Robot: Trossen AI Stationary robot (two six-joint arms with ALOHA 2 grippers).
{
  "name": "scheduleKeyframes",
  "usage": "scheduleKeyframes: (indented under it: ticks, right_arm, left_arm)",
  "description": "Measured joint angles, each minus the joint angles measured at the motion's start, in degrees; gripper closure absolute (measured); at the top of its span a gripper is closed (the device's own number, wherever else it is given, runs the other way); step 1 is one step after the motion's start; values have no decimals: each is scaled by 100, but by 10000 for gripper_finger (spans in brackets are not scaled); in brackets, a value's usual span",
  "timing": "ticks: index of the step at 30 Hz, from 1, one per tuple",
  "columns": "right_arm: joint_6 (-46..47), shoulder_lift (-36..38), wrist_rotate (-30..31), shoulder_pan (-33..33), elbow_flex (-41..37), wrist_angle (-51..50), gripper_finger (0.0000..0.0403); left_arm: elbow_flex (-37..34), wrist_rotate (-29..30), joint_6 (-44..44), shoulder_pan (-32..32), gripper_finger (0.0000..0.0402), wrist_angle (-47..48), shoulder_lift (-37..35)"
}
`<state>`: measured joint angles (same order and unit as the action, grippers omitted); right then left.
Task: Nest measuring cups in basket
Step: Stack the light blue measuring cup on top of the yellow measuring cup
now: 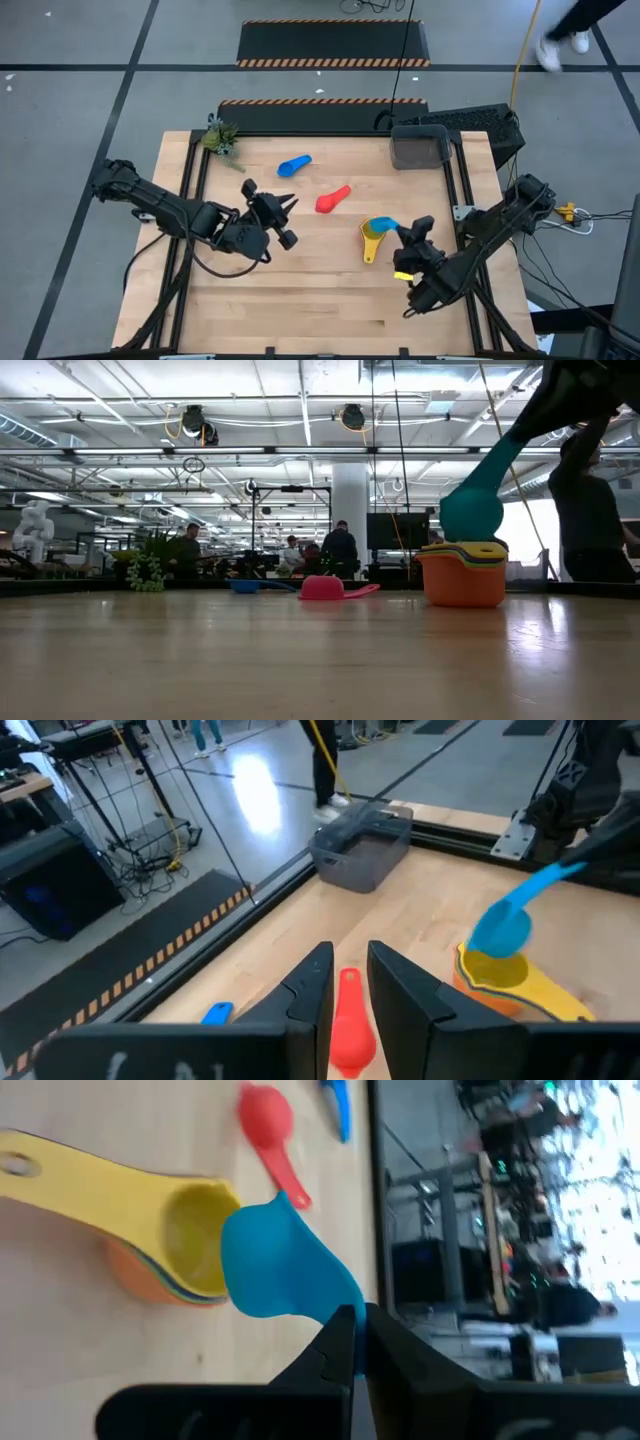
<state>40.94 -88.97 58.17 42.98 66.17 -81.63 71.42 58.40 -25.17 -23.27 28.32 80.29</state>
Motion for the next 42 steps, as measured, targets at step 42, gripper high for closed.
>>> scheduleKeyframes:
  ticks: [42]
  right_arm:
    - [276, -1454, -286, -4, 0, 274, 403]
  left_arm:
    - [-7, -1704, 1702, 589, 332, -2030, 1010]
